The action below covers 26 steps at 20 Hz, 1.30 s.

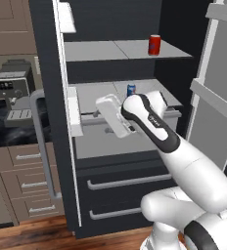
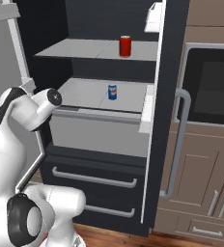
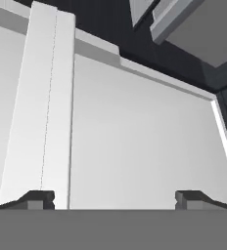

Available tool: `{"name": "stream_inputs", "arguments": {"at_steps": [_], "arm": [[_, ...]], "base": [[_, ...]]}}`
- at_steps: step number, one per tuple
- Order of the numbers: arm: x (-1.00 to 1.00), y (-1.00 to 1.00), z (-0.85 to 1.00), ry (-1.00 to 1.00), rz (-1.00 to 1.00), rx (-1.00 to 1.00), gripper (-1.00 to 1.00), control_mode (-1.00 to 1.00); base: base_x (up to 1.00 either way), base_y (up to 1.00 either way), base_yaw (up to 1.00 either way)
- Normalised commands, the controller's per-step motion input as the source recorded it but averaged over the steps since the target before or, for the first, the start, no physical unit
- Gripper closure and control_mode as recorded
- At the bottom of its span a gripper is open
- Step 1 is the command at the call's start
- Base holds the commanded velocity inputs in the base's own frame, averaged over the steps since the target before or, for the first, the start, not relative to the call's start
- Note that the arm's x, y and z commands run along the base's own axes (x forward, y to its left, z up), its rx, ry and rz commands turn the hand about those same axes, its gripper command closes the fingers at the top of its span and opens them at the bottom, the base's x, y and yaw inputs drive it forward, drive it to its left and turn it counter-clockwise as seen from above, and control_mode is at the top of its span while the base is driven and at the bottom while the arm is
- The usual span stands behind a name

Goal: Open the fridge, grab two sodas, and place both sodas inside the bowl with ice on the dining counter.

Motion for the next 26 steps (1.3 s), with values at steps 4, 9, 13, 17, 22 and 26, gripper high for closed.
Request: {"name": "stream_inputs", "arguments": {"at_steps": [4, 9, 13, 17, 22, 26], "arm": [[-0.14, -0.73, 0.01, -0.14, -0.03, -0.15, -1.0, -1.0], [-0.31, -0.76, 0.02, -0.13, -0.07, -0.24, -1.0, -1.0], [-0.41, -0.75, 0.0, -0.09, -0.11, -0.27, -1.0, -1.0], [-0.48, -0.69, 0.0, -0.1, -0.1, -0.26, -1.0, -1.0], [-0.55, -0.57, 0.0, -0.12, -0.08, -0.26, -1.0, -1.0], [-0.64, -0.38, -0.08, -0.12, -0.06, -0.23, -1.0, -1.0]], "base": [[0.0, 0.0, 0.0], [0.0, 0.0, 0.0], [0.0, 0.0, 0.0], [0.0, 0.0, 0.0], [0.0, 0.0, 0.0], [0.0, 0.0, 0.0]]}}
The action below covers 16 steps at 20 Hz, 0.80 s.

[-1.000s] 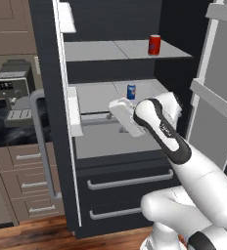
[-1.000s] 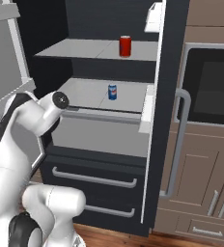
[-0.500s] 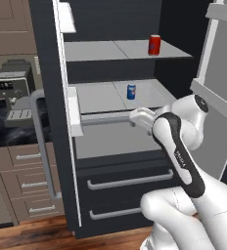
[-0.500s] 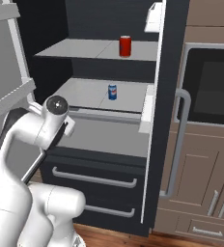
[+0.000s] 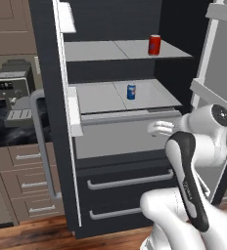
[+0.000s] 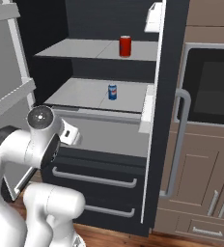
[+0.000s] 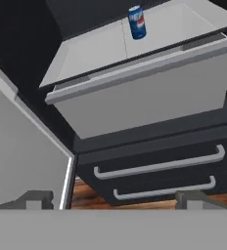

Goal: Open the fridge, grab two sodas, and place both sodas inside the bowl with ice on the dining counter.

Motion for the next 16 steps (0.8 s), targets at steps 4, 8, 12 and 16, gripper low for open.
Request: {"name": "stream_inputs", "arguments": {"at_steps": [4, 8, 12, 16], "arm": [[-0.63, -0.18, -0.17, -0.08, -0.09, -0.21, -1.0, -1.0], [-0.45, 0.0, 0.0, -0.06, -0.1, -0.05, -1.0, -1.0], [-0.09, 0.0, -0.01, 0.0, -0.04, -0.02, -1.0, -1.0], [0.14, 0.0, 0.0, 0.01, 0.0, -0.01, -1.0, 1.0]], "base": [[0.0, 0.0, 0.0], [0.0, 0.0, 0.0], [0.0, 0.0, 0.0], [0.13, 0.0, 0.0]]}}
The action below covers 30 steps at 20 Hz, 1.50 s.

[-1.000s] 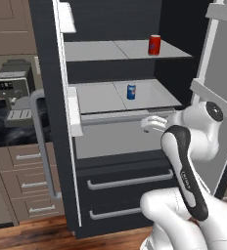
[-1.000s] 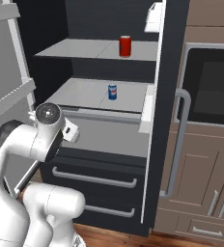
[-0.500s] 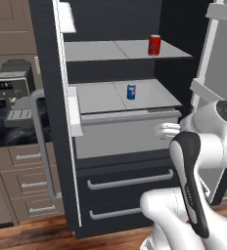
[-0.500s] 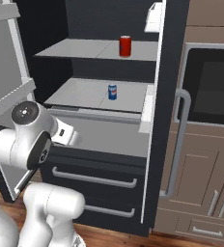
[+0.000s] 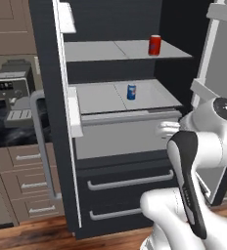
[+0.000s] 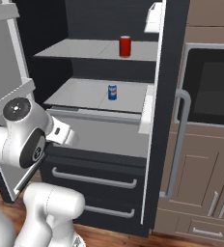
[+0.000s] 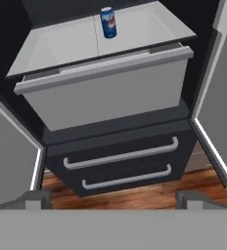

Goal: Open the fridge, grab two sodas, and place both sodas inside the bowl with ice on the dining counter.

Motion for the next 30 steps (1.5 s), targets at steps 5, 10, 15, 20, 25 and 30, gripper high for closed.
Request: {"name": "stream_inputs", "arguments": {"at_steps": [5, 10, 15, 20, 25, 30], "arm": [[0.0, 0.0, 0.0, 0.0, 0.0, 0.0, -1.0, 1.0], [0.0, 0.0, 0.0, 0.0, 0.0, 0.0, -1.0, 1.0], [0.0, 0.0, 0.0, 0.0, 0.0, 0.0, -1.0, 1.0], [0.0, 0.0, 0.0, 0.0, 0.0, 0.0, -1.0, 1.0], [0.0, 0.0, 0.0, 0.0, 0.0, 0.0, -1.0, 1.0], [0.05, -0.03, -0.35, -0.2, 0.01, -0.06, -1.0, -1.0]], "base": [[0.63, 0.0, 0.0], [0.61, 0.01, 0.0], [0.55, 0.0, 0.0], [0.59, 0.0, -0.01], [0.49, -0.02, -0.01], [0.0, 0.0, 0.0]]}}
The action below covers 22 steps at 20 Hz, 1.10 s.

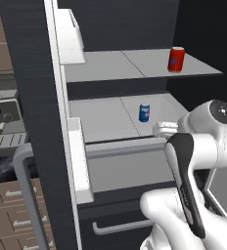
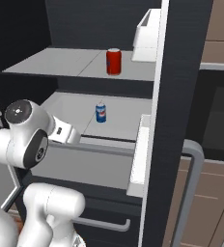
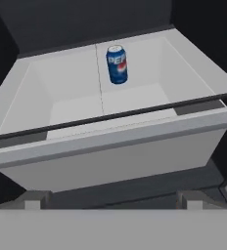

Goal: Open the fridge, grab two sodas, and place both sodas inside the bowl with ice on the dining counter.

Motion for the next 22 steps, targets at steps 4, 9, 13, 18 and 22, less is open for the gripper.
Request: {"name": "stream_inputs", "arguments": {"at_steps": [4, 9, 13, 18, 22], "arm": [[0.03, 0.0, -0.07, -0.38, 0.03, -0.11, -1.0, -1.0], [0.24, 0.0, 0.03, -0.28, 0.02, -0.07, -1.0, -1.0], [0.27, 0.0, -0.3, -0.15, 0.0, -0.04, -1.0, -1.0], [0.28, 0.0, -0.37, -0.1, 0.0, -0.03, -1.0, -1.0], [0.28, 0.0, -0.29, -0.03, 0.0, 0.0, -1.0, -1.0]], "base": [[0.0, 0.0, 0.0], [0.0, 0.0, 0.0], [0.0, 0.0, 0.0], [0.0, 0.0, 0.0], [0.0, 0.0, 0.0]]}}
